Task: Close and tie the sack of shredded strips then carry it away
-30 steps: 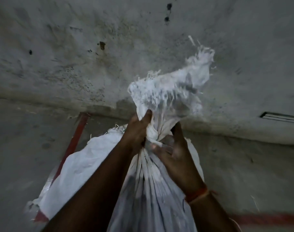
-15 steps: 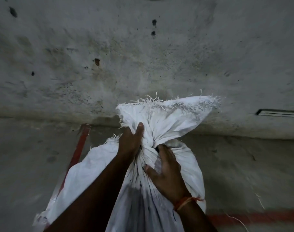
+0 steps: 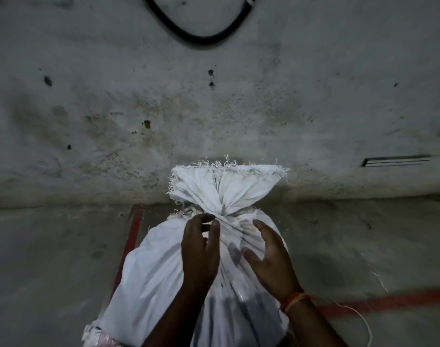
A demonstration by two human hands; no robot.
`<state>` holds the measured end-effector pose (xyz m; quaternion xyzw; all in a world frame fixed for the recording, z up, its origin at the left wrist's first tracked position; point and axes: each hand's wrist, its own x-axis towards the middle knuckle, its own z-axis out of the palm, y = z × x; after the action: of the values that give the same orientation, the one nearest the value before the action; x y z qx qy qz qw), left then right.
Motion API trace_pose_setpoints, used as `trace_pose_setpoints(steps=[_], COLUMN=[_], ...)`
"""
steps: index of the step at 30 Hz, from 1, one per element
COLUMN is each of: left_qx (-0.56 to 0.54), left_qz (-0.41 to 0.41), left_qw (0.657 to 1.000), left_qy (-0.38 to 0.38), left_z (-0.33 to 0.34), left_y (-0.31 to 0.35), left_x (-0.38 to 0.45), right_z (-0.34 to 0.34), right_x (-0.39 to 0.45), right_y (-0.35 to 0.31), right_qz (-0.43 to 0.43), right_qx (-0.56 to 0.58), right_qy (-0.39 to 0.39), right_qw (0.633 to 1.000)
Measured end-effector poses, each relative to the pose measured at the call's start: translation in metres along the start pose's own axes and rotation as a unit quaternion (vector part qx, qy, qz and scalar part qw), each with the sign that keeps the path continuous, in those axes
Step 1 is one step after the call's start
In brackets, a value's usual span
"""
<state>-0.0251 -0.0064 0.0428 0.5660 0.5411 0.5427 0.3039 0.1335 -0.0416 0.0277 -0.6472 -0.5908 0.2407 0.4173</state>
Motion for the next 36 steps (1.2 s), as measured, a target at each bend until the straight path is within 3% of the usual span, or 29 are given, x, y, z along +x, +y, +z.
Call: trace_pose_setpoints(steps=[7,14,25,29,36], left_qx=[-0.011,-0.039,-0.050,-0.017,0.032], left_qz=[0.040,0.016,-0.100,-0.139,-0.201], left_qw=[0.980,0.955,0.895,0.855,0.827], left_qy=[-0.196,-0.294,-0.431,-0.500,-0.525], left_z=[0.060,0.161,0.320,0.354,0.384], left_y=[0.032,0.016,-0.089,-0.137,-0.211], left_x=[-0.049,-0.080,-0.133,-0.159,-0.201], right_z=[-0.069,-0.125,-0.144,-0.139,-0.106], right_x=[-0.025,-0.028,-0.056,-0.083,-0.124], right_y=[0.017,0.085,0.290,0.356,0.445], right_qz=[0.020,0.069,0.239,0.285,0.396], right_qx=[0.016,0.011,0.030,0.022,0.020], right_qy=[0.018,0.046,0.102,0.114,0.113], right_qw=[1.000,0.996,0.965,0.951,0.911])
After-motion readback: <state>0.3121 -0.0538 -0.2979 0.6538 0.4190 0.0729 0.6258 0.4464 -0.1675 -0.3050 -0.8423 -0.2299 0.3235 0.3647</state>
